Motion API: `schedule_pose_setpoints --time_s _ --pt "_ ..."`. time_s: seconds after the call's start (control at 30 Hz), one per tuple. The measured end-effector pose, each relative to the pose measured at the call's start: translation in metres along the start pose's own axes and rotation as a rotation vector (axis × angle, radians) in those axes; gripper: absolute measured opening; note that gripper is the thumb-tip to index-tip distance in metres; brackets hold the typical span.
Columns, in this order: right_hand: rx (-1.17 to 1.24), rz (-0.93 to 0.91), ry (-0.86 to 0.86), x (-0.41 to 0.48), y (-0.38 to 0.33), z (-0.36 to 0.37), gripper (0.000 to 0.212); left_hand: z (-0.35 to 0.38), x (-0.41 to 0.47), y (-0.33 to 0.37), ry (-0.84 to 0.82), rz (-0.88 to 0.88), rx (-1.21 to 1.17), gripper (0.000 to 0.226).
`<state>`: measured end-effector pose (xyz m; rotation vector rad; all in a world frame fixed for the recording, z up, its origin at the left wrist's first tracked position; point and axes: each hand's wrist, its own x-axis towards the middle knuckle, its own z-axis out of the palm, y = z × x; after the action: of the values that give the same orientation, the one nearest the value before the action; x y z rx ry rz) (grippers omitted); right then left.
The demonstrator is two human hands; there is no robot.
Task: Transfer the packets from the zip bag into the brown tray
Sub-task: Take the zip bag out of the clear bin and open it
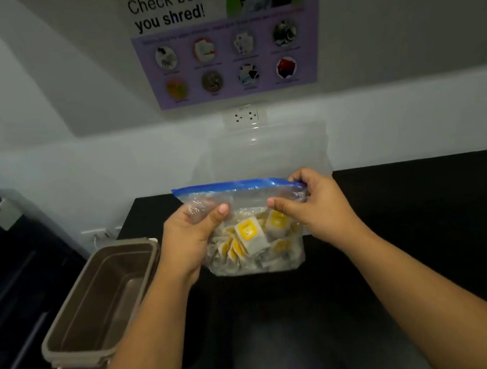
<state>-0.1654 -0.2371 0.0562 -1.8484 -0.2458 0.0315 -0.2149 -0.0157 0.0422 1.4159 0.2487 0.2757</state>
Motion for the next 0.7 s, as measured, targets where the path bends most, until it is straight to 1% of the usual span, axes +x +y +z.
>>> schedule_pose_setpoints --time_s 0.07,0.13,0.23,0.3,0.4,0.47,0.57,0.63,0.7 --pt "-0.025 0.036 -0.003 -0.01 0.021 0.005 0.028 -0.008 -0.007 -0.021 -0.003 -0.07 -0.009 0.044" --pt "-0.047 0.08 -0.03 -0.021 0.037 0.012 0.024 -0.016 -0.016 -0.038 -0.014 -0.146 0.011 0.036" --pt "-0.092 0.117 -0.065 -0.036 0.059 0.023 0.023 -0.023 -0.026 -0.059 0.026 -0.245 0.067 0.026" --pt "-0.111 0.139 -0.066 -0.042 0.071 0.028 0.022 -0.028 -0.032 -0.072 0.052 -0.298 0.077 0.025" --pt "-0.145 0.176 -0.064 -0.048 0.084 0.033 0.016 -0.037 -0.036 -0.081 0.039 -0.364 0.089 0.029" --pt "-0.138 0.201 -0.06 -0.051 0.087 0.033 0.017 -0.043 -0.035 -0.079 0.011 -0.362 0.105 0.031" --pt "0.053 0.255 -0.015 -0.056 0.09 0.029 0.034 -0.049 -0.027 -0.066 -0.036 -0.298 0.154 0.041" --pt "0.169 0.308 0.034 -0.061 0.091 0.024 0.038 -0.05 -0.018 -0.053 -0.088 -0.228 0.279 0.047" --pt "0.213 0.338 0.077 -0.065 0.096 0.022 0.032 -0.05 -0.007 -0.042 -0.136 -0.125 0.478 0.053"
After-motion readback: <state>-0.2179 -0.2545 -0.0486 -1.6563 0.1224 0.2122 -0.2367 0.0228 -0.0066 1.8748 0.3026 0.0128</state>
